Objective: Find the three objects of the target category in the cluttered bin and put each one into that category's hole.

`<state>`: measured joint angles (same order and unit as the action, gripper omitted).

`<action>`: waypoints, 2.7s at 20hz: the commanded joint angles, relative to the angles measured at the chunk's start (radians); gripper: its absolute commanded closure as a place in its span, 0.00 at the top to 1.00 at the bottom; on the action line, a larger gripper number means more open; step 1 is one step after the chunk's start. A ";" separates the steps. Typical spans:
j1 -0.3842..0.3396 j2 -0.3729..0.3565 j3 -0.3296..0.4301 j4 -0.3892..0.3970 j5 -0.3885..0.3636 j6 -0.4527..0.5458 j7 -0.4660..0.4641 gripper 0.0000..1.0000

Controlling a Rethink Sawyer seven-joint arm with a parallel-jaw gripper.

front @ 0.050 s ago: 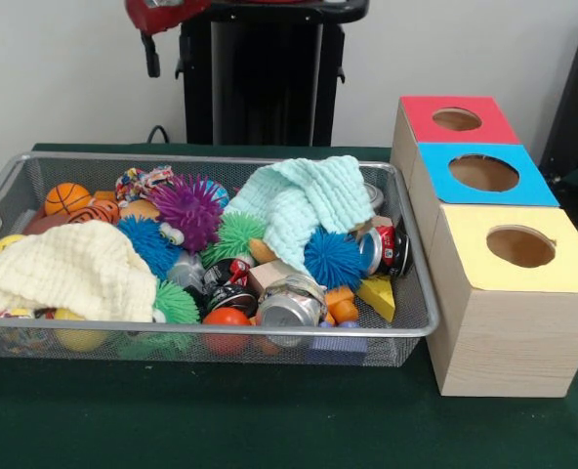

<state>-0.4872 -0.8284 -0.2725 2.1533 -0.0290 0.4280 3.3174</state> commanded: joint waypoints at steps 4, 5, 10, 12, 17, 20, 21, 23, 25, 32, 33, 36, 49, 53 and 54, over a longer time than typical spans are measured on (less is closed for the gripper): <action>-0.035 0.151 0.143 -0.007 -0.147 -0.137 -0.135 1.00; -0.038 0.147 0.149 -0.006 -0.148 -0.129 -0.131 1.00; -0.084 0.144 0.176 -0.009 -0.175 -0.117 -0.142 1.00; -0.104 0.152 0.180 -0.013 -0.195 -0.127 -0.147 1.00; -0.153 0.153 0.195 -0.032 -0.238 -0.115 -0.165 1.00; -0.183 0.187 0.200 -0.065 -0.276 -0.133 -0.169 1.00; -0.190 0.196 0.202 -0.073 -0.285 -0.136 -0.168 1.00; -0.209 0.225 0.204 -0.097 -0.311 -0.158 -0.166 1.00; -0.228 0.255 0.207 -0.118 -0.340 -0.193 -0.160 1.00; -0.292 0.289 0.239 -0.162 -0.420 -0.210 -0.171 1.00; -0.300 0.291 0.244 -0.168 -0.431 -0.209 -0.173 1.00; -0.322 0.324 0.257 -0.201 -0.472 -0.225 -0.177 1.00; -0.419 0.428 0.325 -0.323 -0.642 -0.263 -0.196 1.00; -0.455 0.401 0.366 -0.331 -0.675 -0.223 -0.222 1.00; -0.473 0.385 0.393 -0.322 -0.671 -0.202 -0.236 1.00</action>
<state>-0.9176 -0.4429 -0.0363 1.9869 -0.6448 0.2388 3.3174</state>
